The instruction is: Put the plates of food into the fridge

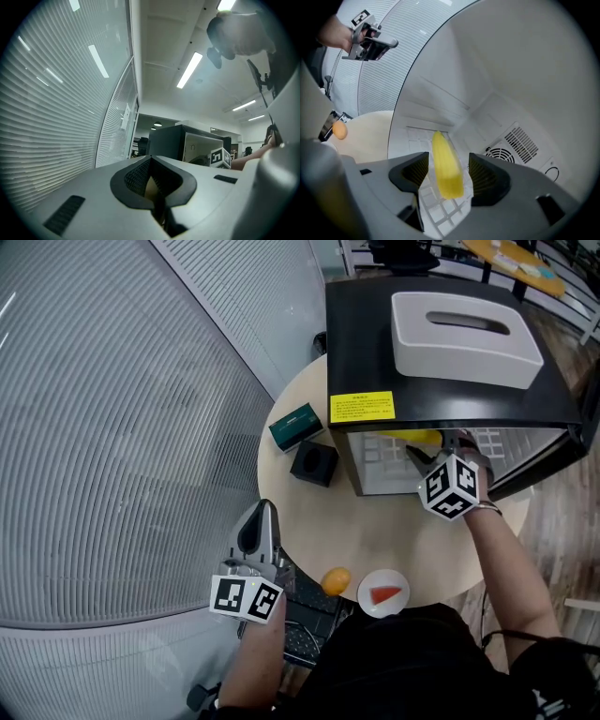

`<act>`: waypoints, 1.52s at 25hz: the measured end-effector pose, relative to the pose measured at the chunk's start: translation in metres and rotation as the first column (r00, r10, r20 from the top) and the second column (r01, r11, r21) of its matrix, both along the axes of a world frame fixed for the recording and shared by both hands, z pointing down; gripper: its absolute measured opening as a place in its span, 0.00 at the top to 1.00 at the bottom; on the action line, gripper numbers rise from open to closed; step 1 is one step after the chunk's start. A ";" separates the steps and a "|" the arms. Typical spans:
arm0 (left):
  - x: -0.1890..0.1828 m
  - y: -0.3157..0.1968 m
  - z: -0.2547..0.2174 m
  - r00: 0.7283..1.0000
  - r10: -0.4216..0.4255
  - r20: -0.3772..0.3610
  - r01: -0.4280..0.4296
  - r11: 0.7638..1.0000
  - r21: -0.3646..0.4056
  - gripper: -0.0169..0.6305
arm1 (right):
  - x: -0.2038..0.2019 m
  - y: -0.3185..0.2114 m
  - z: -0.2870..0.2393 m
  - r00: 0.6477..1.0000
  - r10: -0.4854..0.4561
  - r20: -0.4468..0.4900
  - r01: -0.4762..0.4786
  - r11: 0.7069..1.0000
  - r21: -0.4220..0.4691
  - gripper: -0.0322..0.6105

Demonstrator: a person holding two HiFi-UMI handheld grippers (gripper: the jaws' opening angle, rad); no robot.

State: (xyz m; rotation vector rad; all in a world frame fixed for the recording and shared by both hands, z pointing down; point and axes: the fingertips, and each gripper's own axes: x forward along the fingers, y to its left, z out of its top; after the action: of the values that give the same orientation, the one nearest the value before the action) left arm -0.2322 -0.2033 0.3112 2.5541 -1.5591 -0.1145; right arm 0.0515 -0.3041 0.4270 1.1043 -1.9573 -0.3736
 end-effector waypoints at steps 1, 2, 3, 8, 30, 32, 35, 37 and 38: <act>0.003 0.001 0.000 1.000 0.003 0.000 -0.003 1.000 0.001 0.96 | 0.001 0.003 -0.003 1.000 -0.002 0.015 0.001 1.000 0.007 0.52; 0.006 0.002 -0.001 1.000 0.006 0.001 -0.006 1.000 0.002 0.96 | 0.002 0.006 -0.007 0.999 -0.004 0.032 0.003 1.000 0.015 0.52; 0.009 0.003 -0.001 1.000 0.010 0.002 -0.010 1.000 0.004 0.96 | 0.003 0.009 -0.010 0.999 -0.006 0.049 0.005 1.000 0.021 0.52; 0.024 0.010 -0.005 1.000 0.024 0.009 -0.024 1.000 0.016 0.96 | 0.012 0.024 -0.024 0.985 -0.011 0.174 0.002 0.999 0.053 0.52; 0.064 0.072 -0.022 0.988 -0.131 0.080 0.122 0.986 0.111 0.97 | 0.020 0.095 -0.019 0.886 -0.175 0.430 0.138 0.984 0.116 0.53; 0.063 0.082 -0.018 0.985 -0.152 0.088 0.143 0.985 0.101 0.96 | 0.016 0.103 -0.020 0.883 -0.204 0.423 0.155 0.977 0.147 0.53; 0.055 0.102 -0.014 0.980 -0.167 0.105 0.156 0.982 0.106 0.96 | 0.003 0.122 -0.018 0.882 -0.231 0.411 0.169 0.969 0.183 0.53; 0.048 0.113 -0.014 0.977 -0.169 0.126 0.154 0.981 0.120 0.96 | -0.005 0.133 -0.013 0.878 -0.231 0.419 0.172 0.970 0.175 0.53; 0.046 0.116 -0.014 0.977 -0.165 0.135 0.148 0.981 0.126 0.96 | -0.008 0.138 -0.011 0.874 -0.227 0.430 0.169 0.971 0.169 0.53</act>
State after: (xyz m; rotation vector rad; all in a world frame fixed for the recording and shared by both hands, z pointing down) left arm -0.1863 -0.0877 0.2974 2.5732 -1.8598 -0.0375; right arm 0.0438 -0.1662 0.4160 1.1460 -2.4988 -0.3814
